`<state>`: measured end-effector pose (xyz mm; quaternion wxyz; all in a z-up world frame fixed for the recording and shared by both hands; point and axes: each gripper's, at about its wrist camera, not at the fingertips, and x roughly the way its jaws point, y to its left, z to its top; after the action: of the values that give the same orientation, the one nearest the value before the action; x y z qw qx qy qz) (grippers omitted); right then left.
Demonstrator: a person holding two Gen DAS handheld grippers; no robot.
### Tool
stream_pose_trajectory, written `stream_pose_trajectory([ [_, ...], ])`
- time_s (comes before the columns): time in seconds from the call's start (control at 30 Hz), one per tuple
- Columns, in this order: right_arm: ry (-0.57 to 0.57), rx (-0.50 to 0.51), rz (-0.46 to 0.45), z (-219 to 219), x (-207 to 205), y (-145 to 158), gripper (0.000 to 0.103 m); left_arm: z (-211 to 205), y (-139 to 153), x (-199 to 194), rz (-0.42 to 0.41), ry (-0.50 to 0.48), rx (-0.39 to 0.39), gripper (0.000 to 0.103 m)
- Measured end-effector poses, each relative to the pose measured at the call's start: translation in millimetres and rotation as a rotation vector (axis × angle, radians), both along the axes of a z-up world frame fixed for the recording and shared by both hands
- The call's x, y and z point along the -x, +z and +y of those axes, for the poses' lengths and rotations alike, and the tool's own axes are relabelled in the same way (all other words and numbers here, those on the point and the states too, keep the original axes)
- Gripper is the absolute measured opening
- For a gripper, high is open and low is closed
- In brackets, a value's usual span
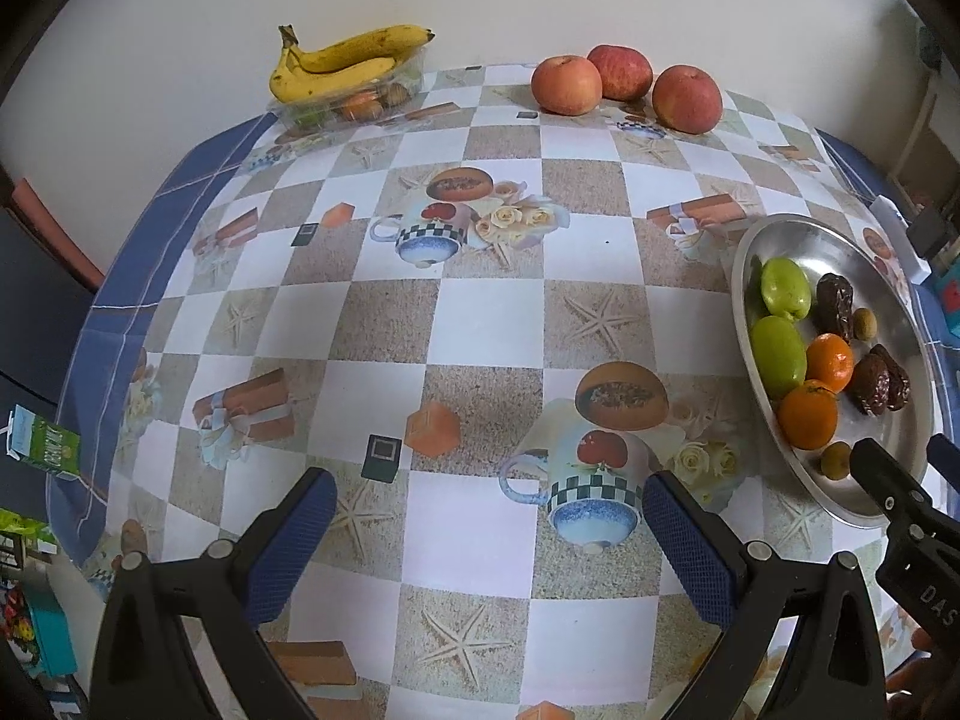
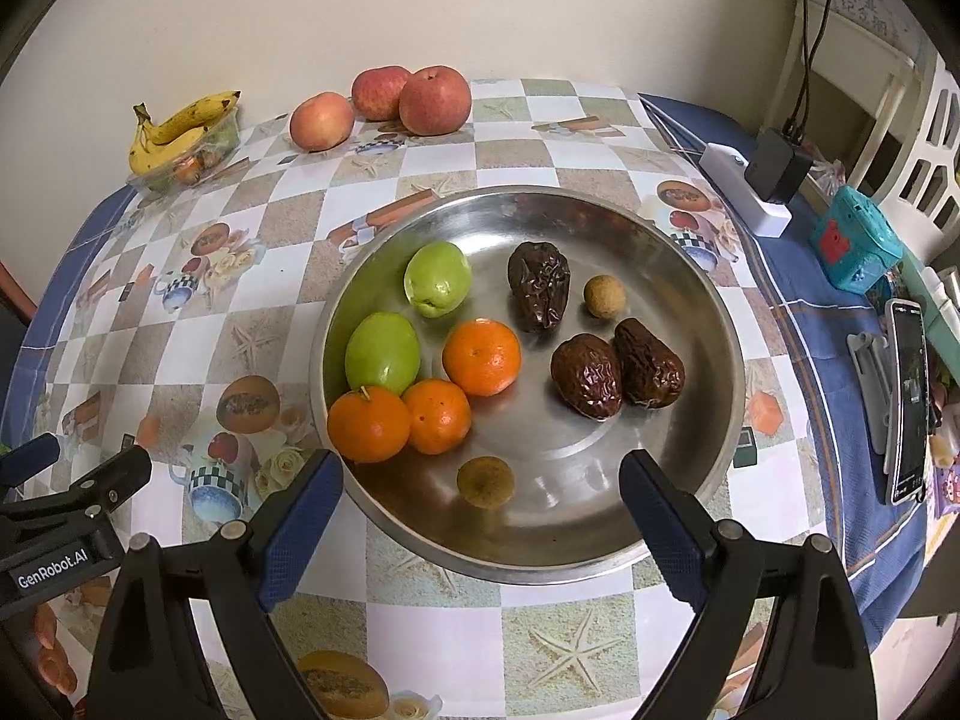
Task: Organize fruits
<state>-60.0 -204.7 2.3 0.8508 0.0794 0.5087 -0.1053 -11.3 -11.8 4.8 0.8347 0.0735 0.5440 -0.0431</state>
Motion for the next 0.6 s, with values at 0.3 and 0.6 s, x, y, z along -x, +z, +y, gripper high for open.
stream_pose_trajectory([
  [0.3,0.006,0.004,0.003,-0.1,-0.1,-0.4,0.094,-0.7,0.0,0.7,-0.002,-0.003,-0.004,0.103],
  [0.6,0.007,0.005,0.012,-0.5,-0.1,-2.5,0.094,2.3,-1.8,-0.6,0.013,0.009,0.001,0.103],
])
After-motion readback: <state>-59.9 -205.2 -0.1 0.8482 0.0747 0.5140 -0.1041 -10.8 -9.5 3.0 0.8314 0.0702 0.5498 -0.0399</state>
